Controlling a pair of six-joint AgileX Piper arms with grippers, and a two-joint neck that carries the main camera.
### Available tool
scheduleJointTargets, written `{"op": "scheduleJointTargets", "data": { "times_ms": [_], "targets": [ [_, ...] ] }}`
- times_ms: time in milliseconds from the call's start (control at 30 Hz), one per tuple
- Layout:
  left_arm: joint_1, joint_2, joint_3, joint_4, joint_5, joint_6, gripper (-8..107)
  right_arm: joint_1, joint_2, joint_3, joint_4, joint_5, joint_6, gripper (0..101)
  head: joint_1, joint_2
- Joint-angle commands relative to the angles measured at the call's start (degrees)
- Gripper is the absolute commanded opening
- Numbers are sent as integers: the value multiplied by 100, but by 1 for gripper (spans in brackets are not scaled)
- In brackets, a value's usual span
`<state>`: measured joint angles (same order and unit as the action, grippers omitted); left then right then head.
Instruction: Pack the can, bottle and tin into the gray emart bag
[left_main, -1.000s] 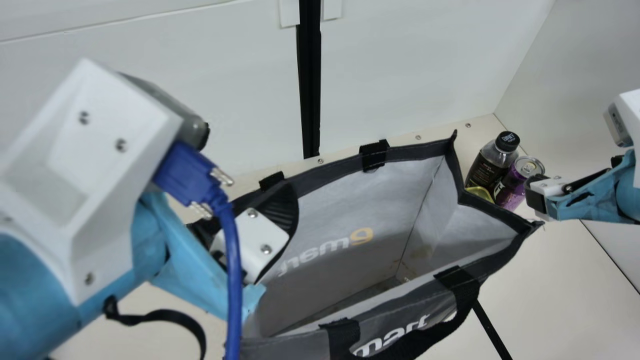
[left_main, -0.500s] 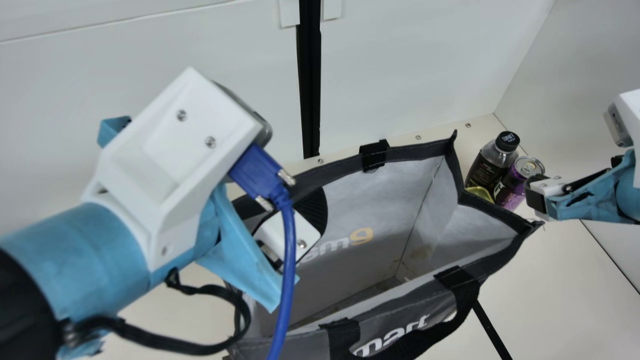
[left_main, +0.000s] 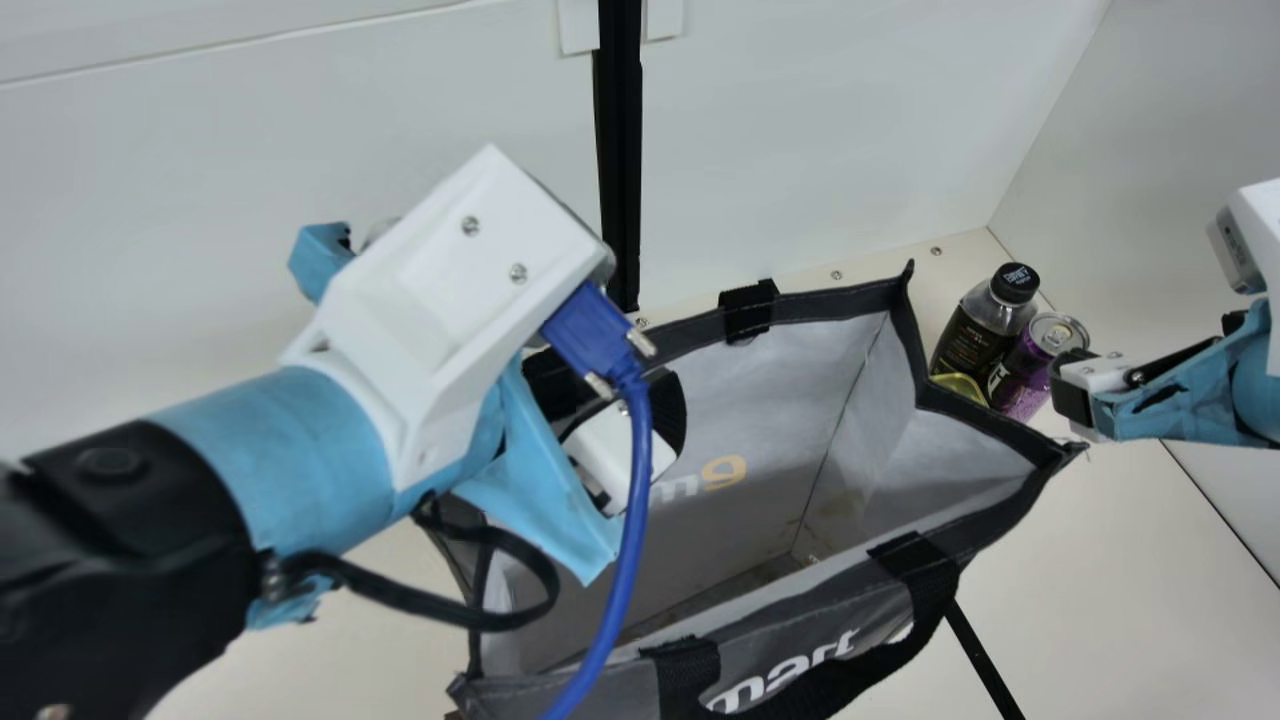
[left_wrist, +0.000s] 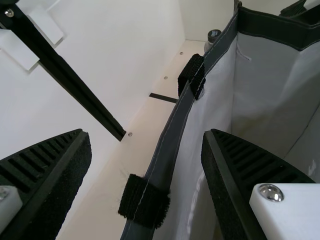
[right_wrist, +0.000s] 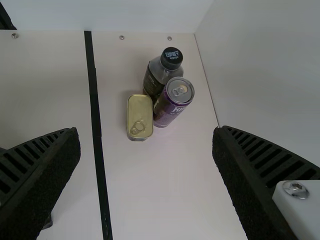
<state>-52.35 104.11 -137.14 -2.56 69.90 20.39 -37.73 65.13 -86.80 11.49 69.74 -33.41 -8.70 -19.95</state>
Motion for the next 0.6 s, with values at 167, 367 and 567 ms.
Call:
{"op": "scheduleJointTargets", "data": {
  "times_ms": [167,367,567],
  "targets": [
    [17,174,-73,-44,0,52,90,0,0,0,0,0,0,91,-130,-5],
    [26,318,-124,-85,0,79,90,0,0,0,0,0,0,91,-130,-5],
    [39,445,-132,-92,0,107,90,0,0,0,0,0,0,91,-130,-5]
  ]
}}
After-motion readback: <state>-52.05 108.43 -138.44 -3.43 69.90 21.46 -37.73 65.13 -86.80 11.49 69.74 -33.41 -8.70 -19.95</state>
